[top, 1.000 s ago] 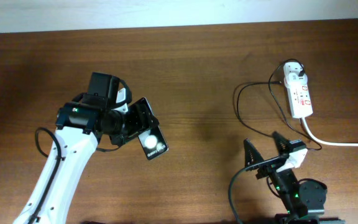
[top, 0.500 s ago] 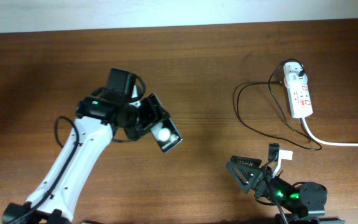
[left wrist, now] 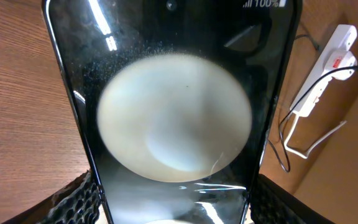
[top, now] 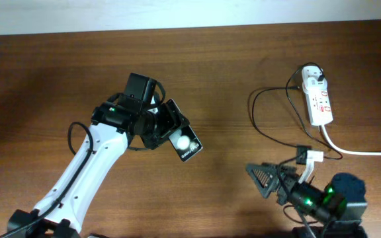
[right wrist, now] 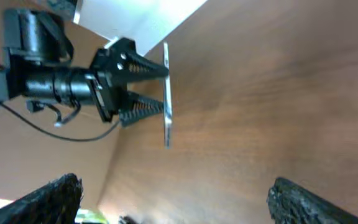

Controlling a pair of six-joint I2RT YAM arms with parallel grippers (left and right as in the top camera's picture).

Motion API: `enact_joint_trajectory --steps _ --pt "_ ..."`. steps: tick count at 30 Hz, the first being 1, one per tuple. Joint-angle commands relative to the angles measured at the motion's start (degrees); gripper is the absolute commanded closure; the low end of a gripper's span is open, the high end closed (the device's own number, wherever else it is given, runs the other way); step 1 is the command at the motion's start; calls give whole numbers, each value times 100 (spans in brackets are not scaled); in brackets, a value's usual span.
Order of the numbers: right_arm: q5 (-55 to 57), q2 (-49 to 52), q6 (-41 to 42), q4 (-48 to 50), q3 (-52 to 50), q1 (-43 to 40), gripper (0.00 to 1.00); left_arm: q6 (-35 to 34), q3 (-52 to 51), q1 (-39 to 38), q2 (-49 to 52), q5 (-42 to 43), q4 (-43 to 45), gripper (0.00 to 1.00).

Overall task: Plug charger to phone and switch on socket
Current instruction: 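Move the right gripper toward the phone held by the left gripper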

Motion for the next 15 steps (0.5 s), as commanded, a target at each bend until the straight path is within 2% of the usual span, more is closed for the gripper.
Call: enact_joint_trajectory --steps 1,6,8,11,12,15 --pt "175 761 -378 -791 997 61 1 -61 9 -4 -11 66 33 43" --pt "586 1545 -348 -1609 2004 859 1 -66 9 -2 -11 87 35 43" --pt "1670 1871 -282 -1864 2197 1517 1 -254 9 -2 -11 94 33 43" --pt "2636 2328 -153 -1742 2194 2304 1 -529 9 2 -11 210 35 44" --pt "3101 2767 -155 -1475 2194 2791 1 -820 9 2 -11 247 35 43" --pt "3344 3348 -155 -981 2194 3147 1 -992 9 2 -11 369 37 44"
